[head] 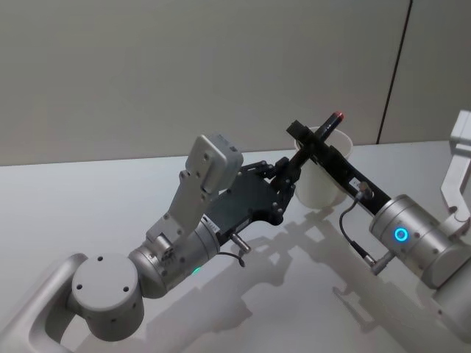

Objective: Place the pen into the pen holder.

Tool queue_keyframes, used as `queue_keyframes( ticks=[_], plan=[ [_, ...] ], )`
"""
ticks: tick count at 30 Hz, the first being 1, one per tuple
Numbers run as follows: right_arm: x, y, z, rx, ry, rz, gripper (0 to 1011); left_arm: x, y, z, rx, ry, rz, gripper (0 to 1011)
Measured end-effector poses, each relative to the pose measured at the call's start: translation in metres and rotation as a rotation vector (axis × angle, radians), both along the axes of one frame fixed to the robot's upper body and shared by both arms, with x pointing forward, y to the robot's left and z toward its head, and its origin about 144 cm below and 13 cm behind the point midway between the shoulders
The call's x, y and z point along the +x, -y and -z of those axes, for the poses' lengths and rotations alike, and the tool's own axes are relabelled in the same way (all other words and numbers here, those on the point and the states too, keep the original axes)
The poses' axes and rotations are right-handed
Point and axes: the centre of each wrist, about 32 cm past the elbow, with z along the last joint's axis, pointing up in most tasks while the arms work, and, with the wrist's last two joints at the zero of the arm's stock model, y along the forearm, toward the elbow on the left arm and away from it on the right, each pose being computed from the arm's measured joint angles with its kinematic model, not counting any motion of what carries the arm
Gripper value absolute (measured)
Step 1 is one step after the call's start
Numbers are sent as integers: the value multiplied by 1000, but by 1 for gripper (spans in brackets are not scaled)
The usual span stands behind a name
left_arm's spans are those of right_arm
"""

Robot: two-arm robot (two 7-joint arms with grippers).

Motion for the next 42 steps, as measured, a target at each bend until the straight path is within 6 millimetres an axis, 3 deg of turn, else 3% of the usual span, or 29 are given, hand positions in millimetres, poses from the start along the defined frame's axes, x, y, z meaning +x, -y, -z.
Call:
queue_keyframes(
  ticks=[4, 9, 16, 29, 42],
  plan=[
    [0, -1, 0, 1, 1, -1, 984, 0, 0, 0, 0, 0, 0, 177],
    [1, -2, 1, 3, 3, -3, 872, 0, 0, 0, 0, 0, 0, 177],
    [1, -3, 1, 4, 5, -5, 679, 0, 0, 0, 0, 0, 0, 177],
    [1, -3, 1, 5, 6, -5, 224, 0, 0, 0, 0, 0, 0, 177],
    [2, -4, 1, 6, 6, -6, 189, 0, 0, 0, 0, 0, 0, 203]
  ],
)
